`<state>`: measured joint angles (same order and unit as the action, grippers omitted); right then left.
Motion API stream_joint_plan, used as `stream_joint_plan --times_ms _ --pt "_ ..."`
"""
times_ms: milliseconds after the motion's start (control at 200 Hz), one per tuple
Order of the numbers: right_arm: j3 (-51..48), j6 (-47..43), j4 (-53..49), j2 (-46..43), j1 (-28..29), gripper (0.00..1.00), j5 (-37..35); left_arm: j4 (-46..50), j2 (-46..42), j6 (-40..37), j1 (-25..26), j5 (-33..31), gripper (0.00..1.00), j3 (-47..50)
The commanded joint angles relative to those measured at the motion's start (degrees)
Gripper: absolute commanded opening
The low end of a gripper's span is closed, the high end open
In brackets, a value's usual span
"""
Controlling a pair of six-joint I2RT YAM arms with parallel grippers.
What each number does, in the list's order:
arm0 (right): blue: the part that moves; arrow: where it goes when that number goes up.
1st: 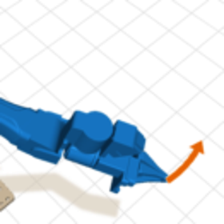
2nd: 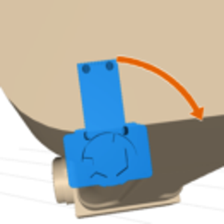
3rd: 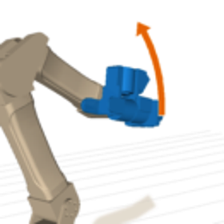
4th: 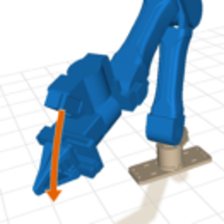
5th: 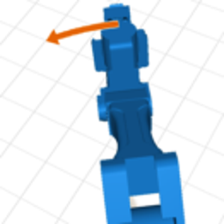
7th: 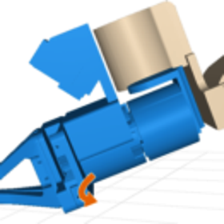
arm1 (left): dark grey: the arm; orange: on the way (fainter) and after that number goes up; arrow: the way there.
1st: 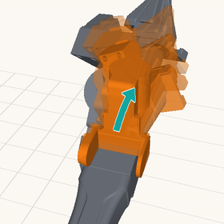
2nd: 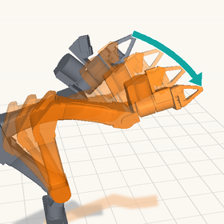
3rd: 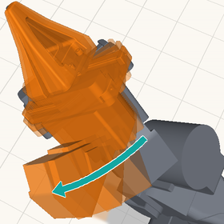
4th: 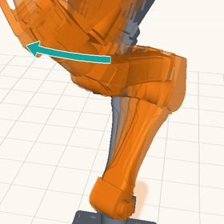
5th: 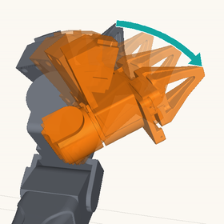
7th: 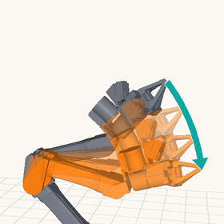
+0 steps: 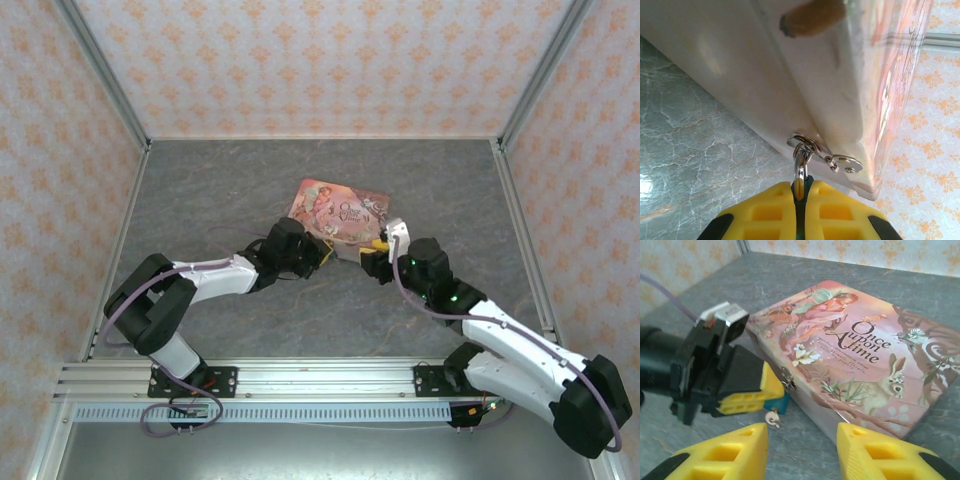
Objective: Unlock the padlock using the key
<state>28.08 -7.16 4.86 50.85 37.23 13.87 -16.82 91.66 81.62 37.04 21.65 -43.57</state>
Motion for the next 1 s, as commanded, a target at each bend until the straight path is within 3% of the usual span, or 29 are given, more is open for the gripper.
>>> stream_joint_plan --times_ms 0,155,330,515,996 --pt "-0.3 -15.0 -2.9 0.6 2.0 0.4 -2.6 0.6 -2.1 1.1 0.4 -0.1 0.06 -2.0" --pt "-0.9 -26.9 -1.3 6.1 8.5 0.43 -11.9 -0.1 -1.7 2.4 0.4 0.2 0.06 -1.8" --pt "-0.1 -32.2 5.3 15.6 13.4 0.43 -19.6 -0.6 -1.7 3.1 0.4 0.4 0.05 -1.4" --pt "0.7 -33.7 11.3 21.9 14.0 0.43 -18.9 -0.5 -2.1 3.3 0.4 0.4 0.05 -1.3" --pt "2.8 -33.5 16.4 27.4 14.0 0.41 -17.3 0.4 -1.9 3.2 0.5 0.8 0.05 -2.4"
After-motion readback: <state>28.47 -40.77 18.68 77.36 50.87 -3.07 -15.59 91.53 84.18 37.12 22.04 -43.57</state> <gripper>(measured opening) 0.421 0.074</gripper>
